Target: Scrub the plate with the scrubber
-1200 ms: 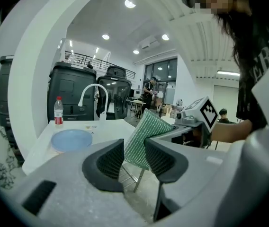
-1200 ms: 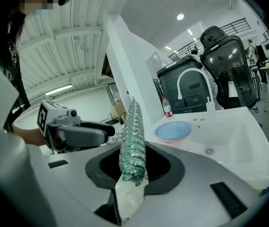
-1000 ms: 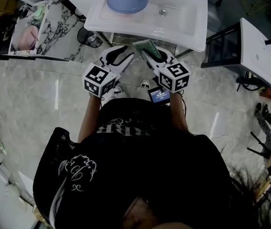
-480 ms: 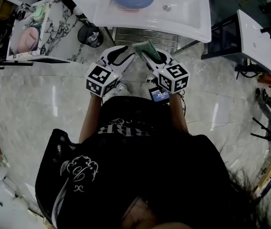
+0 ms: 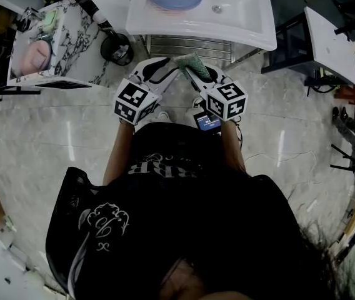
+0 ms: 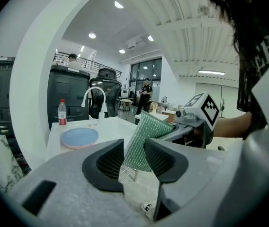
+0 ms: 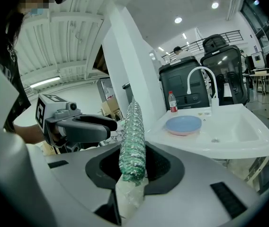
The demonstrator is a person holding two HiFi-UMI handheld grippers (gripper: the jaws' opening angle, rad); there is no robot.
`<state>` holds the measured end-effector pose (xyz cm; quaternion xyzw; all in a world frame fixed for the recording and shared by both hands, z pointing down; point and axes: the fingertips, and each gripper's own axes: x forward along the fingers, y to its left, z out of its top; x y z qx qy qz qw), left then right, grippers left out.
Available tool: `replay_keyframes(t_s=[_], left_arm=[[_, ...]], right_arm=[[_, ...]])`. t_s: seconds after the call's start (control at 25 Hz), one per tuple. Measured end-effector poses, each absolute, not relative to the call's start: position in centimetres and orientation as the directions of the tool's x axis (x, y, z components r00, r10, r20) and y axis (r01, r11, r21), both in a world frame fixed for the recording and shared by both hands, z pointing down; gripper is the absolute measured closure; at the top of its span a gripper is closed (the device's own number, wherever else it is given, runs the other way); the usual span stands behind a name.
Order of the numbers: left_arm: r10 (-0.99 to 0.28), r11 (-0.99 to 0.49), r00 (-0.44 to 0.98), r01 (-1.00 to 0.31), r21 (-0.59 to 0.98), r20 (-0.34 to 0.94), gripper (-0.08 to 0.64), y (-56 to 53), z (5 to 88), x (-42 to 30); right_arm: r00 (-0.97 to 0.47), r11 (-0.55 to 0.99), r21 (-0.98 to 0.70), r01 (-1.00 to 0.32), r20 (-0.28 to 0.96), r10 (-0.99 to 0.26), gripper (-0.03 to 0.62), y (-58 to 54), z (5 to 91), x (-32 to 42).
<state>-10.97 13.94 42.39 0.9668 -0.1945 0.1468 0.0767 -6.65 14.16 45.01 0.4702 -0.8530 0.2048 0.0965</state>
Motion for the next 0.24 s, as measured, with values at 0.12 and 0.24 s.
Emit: replay_keyframes(t_s=[0.12, 0.24], left_arm=[[-0.349, -0.916, 0.884, -0.392, 0.089, 0.312, 0.408, 14.04, 42.22, -11.34], [-0.348, -0.917, 0.885, -0.390, 0.085, 0.309, 0.408, 14.16, 42.03, -11.80]], right_arm=[[-0.533, 0.470, -0.253, -0.846, 0.361, -0.766, 0.502, 14.19, 44.84, -6.98], [-0.528, 0.467, -0.248, -0.849, 0.360, -0.769, 0.502, 14.29, 44.70, -7.32]])
